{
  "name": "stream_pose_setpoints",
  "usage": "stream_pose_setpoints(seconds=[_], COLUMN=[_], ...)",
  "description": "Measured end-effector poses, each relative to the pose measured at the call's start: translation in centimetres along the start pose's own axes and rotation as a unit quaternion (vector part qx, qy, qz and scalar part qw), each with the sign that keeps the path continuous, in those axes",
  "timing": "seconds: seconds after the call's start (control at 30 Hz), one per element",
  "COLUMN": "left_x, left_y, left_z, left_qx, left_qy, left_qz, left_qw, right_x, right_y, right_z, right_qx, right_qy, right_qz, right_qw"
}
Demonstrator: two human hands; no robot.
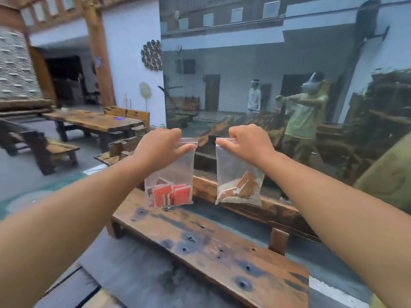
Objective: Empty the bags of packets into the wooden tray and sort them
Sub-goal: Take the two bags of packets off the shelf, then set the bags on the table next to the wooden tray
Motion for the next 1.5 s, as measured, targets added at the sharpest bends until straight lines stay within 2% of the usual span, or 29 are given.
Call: stream_pose_setpoints(seconds=[0.2, 0.33, 0.73, 0.97, 1.1, 1.2, 1.37, 1.5], left_x=[6.2, 8.7, 12.5, 13.1, 13.4, 13.8, 14.1, 13.3], left_y=[6.2, 10.8, 23.0, 29.7, 33.0, 35.4, 39.5, 43.1], left_z=[2.9, 5.5, 13.5, 12.8, 10.8, 9.0, 5.6, 2.6], left_qx=[0.037, 0.054, 0.033, 0.051, 0.04, 0.056, 0.087, 0.129], left_qy=[-0.089, -0.138, -0.242, -0.221, -0.164, -0.147, -0.112, -0.082], left_qz=[0.118, 0.16, 0.299, 0.366, 0.401, 0.404, 0.436, 0.468], left_qw=[0.988, 0.976, 0.923, 0.902, 0.9, 0.901, 0.889, 0.871], right_x=[7.1, 12.3, 27.0, 32.7, 34.3, 35.0, 35.9, 36.1], right_y=[-3.2, -4.2, -2.2, 1.0, 3.1, 5.1, 9.1, 13.6], right_z=[-4.6, -6.7, -8.4, -11.3, -13.3, -14.9, -18.5, -21.6], right_qx=[0.005, -0.001, 0.038, 0.067, 0.101, 0.145, 0.171, 0.213], right_qy=[-0.097, -0.146, -0.282, -0.316, -0.315, -0.297, -0.278, -0.252], right_qz=[0.092, 0.138, 0.272, 0.284, 0.274, 0.277, 0.286, 0.327], right_qw=[0.991, 0.98, 0.919, 0.903, 0.903, 0.902, 0.901, 0.886])
Point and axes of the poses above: each hand's wrist, its own y-axis away from the middle knuckle, its own z-axis out of the back of the hand, x = y × z, the point moved 7 cm from there along -y, towards the middle knuckle
